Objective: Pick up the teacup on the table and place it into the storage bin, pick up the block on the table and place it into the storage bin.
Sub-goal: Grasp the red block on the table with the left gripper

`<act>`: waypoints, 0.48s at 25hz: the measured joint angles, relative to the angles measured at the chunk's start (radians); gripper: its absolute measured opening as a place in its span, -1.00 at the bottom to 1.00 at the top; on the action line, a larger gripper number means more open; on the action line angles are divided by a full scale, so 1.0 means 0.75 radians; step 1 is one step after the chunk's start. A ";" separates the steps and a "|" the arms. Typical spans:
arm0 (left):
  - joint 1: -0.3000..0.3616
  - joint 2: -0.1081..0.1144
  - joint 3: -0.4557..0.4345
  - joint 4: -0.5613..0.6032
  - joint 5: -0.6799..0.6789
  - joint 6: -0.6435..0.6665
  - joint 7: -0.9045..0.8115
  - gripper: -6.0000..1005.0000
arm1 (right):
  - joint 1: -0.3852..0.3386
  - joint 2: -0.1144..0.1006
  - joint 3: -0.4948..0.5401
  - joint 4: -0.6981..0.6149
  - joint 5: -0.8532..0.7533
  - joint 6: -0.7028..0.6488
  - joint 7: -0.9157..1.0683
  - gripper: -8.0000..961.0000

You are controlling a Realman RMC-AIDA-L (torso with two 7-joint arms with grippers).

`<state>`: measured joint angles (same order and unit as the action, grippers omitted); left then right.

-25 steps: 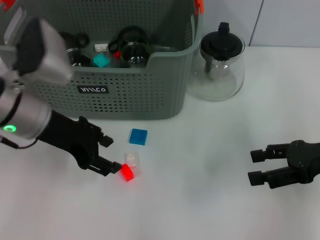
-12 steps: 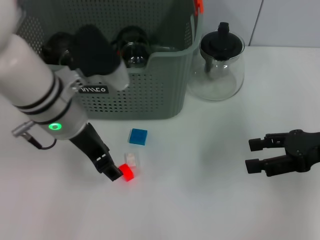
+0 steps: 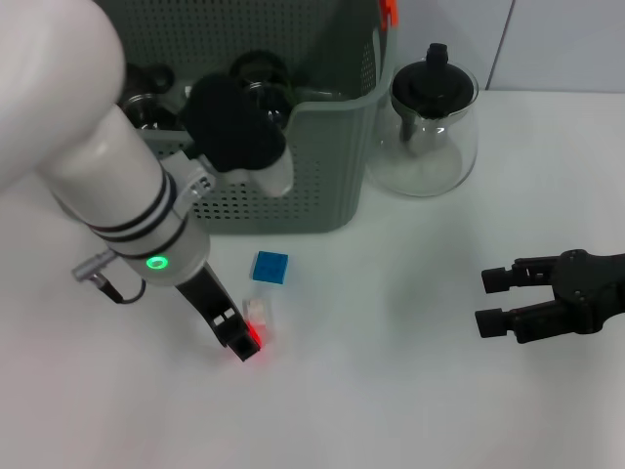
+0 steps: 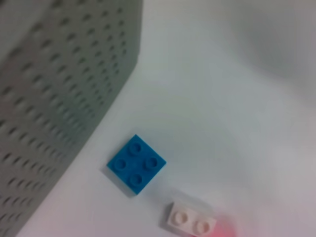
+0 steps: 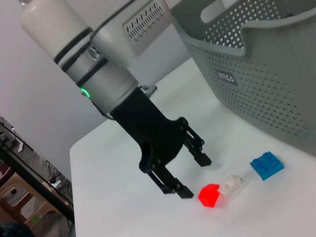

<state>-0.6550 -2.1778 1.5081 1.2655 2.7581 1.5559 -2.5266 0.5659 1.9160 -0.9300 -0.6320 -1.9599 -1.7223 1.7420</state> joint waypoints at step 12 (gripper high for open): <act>-0.024 -0.001 0.109 -0.106 -0.008 -0.118 -0.064 0.40 | -0.013 0.000 0.001 0.006 -0.001 0.000 -0.014 0.96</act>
<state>-0.6729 -2.1783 1.5902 1.1863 2.7517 1.4676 -2.5744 0.5559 1.9159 -0.9295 -0.6273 -1.9606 -1.7226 1.7312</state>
